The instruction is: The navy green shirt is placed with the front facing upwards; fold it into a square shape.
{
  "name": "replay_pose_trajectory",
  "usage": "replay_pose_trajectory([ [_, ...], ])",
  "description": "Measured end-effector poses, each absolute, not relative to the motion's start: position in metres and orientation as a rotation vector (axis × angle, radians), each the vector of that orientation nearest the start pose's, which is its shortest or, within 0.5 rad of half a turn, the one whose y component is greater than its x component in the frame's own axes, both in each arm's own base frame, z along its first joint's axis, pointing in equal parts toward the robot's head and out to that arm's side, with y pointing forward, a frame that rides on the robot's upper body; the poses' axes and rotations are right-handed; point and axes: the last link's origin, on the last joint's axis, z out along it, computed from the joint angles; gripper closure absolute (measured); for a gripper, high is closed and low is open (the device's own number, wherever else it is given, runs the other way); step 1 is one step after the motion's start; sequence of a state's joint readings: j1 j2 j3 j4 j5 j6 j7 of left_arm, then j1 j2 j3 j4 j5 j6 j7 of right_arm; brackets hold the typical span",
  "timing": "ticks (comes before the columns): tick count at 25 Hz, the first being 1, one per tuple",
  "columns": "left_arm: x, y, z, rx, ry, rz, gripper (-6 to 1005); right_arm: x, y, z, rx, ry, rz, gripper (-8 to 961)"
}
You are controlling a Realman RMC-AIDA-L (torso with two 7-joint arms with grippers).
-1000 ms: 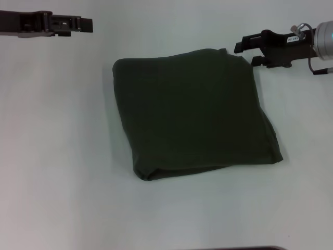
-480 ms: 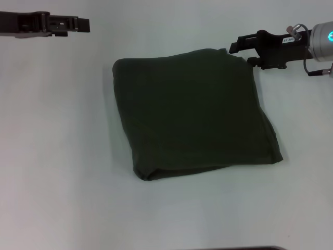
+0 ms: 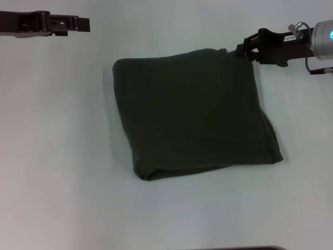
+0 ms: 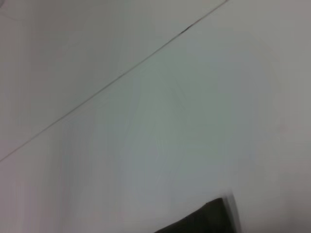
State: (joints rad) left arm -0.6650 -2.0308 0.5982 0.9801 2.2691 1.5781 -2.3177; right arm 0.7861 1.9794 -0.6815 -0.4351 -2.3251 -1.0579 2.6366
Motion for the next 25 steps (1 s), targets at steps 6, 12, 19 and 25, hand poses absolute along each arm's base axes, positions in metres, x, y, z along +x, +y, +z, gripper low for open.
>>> replay_pose_trajectory([
  [6,-0.23,0.386,0.076,-2.403,-1.414,-0.509,169,0.277,0.417,-0.001,-1.873,1.987,0.424,654],
  [12,-0.23,0.387,0.076,-2.405,-1.412,-0.505,170,0.278,0.418,0.001,-1.887,1.956,0.455,916],
  [19,-0.23,0.386,0.075,-2.405,-1.415,-0.502,170,0.277,0.42,0.001,-1.898,1.881,0.556,901],
  [25,-0.229,0.387,0.074,-2.408,-1.421,-0.508,170,0.273,0.423,-0.008,-1.914,1.845,0.533,888],
])
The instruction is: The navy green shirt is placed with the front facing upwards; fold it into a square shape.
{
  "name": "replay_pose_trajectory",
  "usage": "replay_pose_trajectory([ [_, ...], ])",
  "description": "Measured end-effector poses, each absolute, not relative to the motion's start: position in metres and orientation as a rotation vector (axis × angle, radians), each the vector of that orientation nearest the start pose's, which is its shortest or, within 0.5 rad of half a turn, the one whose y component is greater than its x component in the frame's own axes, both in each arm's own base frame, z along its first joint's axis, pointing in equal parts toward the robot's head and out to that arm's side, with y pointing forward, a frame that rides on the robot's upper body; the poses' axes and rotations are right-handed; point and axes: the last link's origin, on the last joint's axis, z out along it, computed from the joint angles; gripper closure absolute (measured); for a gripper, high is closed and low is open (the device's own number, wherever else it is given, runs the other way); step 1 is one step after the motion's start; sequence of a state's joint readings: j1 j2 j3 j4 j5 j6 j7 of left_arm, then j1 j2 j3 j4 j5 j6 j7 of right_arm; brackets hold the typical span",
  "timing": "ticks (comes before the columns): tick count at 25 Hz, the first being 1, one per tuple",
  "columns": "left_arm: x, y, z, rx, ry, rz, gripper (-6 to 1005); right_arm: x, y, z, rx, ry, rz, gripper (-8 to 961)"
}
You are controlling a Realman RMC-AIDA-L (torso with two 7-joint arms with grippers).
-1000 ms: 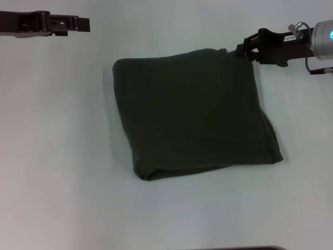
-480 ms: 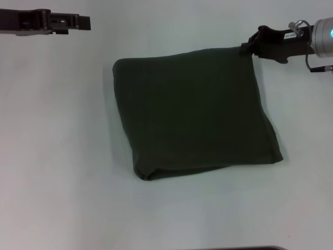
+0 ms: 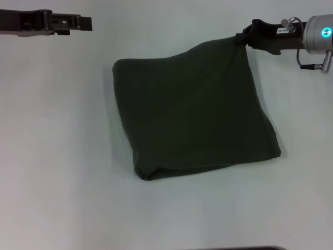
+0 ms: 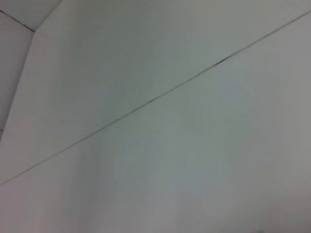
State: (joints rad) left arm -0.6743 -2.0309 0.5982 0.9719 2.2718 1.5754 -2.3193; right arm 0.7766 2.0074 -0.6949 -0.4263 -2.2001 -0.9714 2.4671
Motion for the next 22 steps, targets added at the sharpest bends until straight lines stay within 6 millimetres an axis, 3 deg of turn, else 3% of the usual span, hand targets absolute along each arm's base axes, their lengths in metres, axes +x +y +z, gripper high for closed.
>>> replay_pose_trajectory([
  [13,-0.23,0.387,0.075,-2.402,-1.426,-0.515,170,0.276,0.425,-0.008,-1.887,1.831,0.516,861],
  [19,-0.232,0.388,0.074,-2.398,-1.432,-0.512,169,0.272,0.426,-0.012,-1.926,1.8,0.47,612],
  [22,-0.233,0.388,0.075,-2.392,-1.432,-0.507,169,0.272,0.429,0.001,-1.944,1.774,0.471,467],
])
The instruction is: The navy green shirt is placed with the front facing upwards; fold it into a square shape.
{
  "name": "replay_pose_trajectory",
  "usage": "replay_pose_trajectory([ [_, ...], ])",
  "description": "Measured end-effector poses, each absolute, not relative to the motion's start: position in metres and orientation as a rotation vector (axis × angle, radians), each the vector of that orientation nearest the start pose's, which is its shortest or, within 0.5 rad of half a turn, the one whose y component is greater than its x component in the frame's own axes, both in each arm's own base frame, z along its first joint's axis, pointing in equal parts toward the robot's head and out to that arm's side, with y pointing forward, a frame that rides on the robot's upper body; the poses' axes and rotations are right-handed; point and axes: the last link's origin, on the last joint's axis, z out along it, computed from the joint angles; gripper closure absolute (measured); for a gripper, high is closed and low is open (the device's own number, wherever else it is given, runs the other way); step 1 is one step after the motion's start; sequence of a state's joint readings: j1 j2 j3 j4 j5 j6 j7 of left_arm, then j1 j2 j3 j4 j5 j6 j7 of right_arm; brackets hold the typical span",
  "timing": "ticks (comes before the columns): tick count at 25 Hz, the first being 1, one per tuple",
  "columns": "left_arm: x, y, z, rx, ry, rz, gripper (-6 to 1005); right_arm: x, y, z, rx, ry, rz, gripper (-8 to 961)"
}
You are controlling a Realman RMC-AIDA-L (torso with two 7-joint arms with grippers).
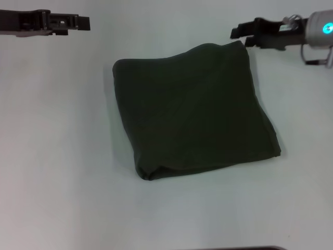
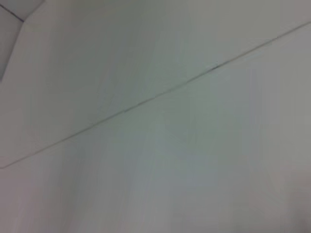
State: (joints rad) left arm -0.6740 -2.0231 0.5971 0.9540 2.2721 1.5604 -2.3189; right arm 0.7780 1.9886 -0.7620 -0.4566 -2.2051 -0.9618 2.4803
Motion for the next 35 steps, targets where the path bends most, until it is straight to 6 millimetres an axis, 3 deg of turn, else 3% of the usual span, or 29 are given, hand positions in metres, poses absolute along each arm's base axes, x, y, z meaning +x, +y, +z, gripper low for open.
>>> replay_pose_trajectory([
  [1,-0.234,0.388,0.076,-2.389,-1.431,-0.503,169,0.272,0.43,0.023,-1.967,1.758,0.497,419],
  [2,-0.235,0.388,0.077,-2.391,-1.431,-0.498,169,0.272,0.43,0.023,-1.967,1.758,0.497,415],
  [5,-0.236,0.386,0.082,-2.4,-1.432,-0.49,169,0.27,0.426,0.065,-2.005,1.747,0.596,403],
  [6,-0.236,0.385,0.082,-2.405,-1.435,-0.491,169,0.267,0.419,0.088,-2.044,1.737,0.659,399],
  [10,-0.232,0.374,0.076,-2.509,-1.441,-0.487,169,0.261,0.403,0.1,-2.17,1.716,0.671,382],
  [12,-0.222,0.365,0.062,-2.616,-1.415,-0.544,169,0.259,0.391,0.094,-2.291,1.666,0.642,374],
  [17,-0.221,0.359,0.051,-2.645,-1.427,-0.581,169,0.26,0.364,0.065,-2.577,1.355,0.616,376],
  [25,-0.257,0.35,0.067,-2.459,-1.495,-0.696,170,0.25,0.341,-0.017,-2.757,0.954,0.633,385],
  [30,-0.282,0.343,0.078,-2.346,-1.517,-0.772,170,0.248,0.337,-0.02,-2.755,0.863,0.738,386],
  [35,-0.305,0.339,0.073,-2.225,-1.56,-0.809,170,0.255,0.317,-0.043,-2.776,0.619,0.813,387],
])
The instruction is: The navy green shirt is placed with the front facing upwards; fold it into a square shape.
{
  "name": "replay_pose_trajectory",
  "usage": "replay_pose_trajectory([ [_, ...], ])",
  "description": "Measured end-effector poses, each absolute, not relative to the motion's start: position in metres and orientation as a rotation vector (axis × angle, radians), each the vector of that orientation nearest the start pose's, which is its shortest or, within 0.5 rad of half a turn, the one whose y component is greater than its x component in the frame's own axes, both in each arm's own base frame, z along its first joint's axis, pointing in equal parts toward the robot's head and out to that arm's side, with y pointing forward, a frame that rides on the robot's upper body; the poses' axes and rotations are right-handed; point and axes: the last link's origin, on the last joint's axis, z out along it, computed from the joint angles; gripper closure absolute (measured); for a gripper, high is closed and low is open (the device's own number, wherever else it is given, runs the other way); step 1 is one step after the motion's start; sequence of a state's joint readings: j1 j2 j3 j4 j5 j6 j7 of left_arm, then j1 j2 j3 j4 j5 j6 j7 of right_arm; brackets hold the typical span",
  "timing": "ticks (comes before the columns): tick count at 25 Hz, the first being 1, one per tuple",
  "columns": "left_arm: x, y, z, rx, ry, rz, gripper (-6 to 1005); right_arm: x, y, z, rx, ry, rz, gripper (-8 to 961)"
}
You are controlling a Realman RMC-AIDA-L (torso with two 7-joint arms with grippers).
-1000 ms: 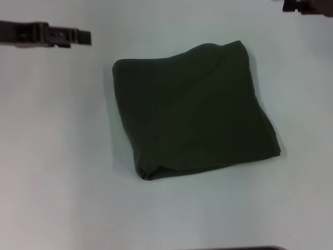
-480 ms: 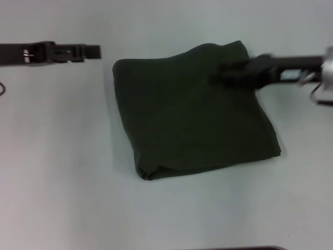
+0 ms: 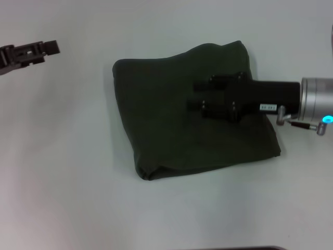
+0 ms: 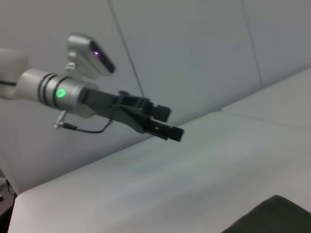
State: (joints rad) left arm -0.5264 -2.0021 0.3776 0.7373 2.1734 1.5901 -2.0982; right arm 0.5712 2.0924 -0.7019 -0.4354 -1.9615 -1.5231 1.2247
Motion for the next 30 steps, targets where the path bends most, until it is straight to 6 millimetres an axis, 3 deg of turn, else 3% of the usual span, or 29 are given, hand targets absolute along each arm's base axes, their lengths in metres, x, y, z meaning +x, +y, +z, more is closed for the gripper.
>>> replay_pose_trajectory([
  [6,-0.314,0.339,0.079,-2.127,-1.576,-0.873,170,0.268,0.302,-0.053,-2.755,0.565,0.815,388],
  [14,-0.319,0.343,0.082,-2.037,-1.602,-0.93,170,0.252,0.291,-0.071,-2.675,0.411,0.99,389],
  [19,-0.32,0.345,0.083,-2.006,-1.621,-0.952,171,0.248,0.294,-0.091,-2.705,0.401,0.915,389],
  [23,-0.323,0.345,0.085,-1.979,-1.629,-0.954,171,0.249,0.291,-0.093,-2.709,0.403,0.912,390],
  [30,-0.326,0.344,0.087,-1.956,-1.632,-0.963,171,0.267,0.294,-0.099,-2.692,0.47,0.757,391],
])
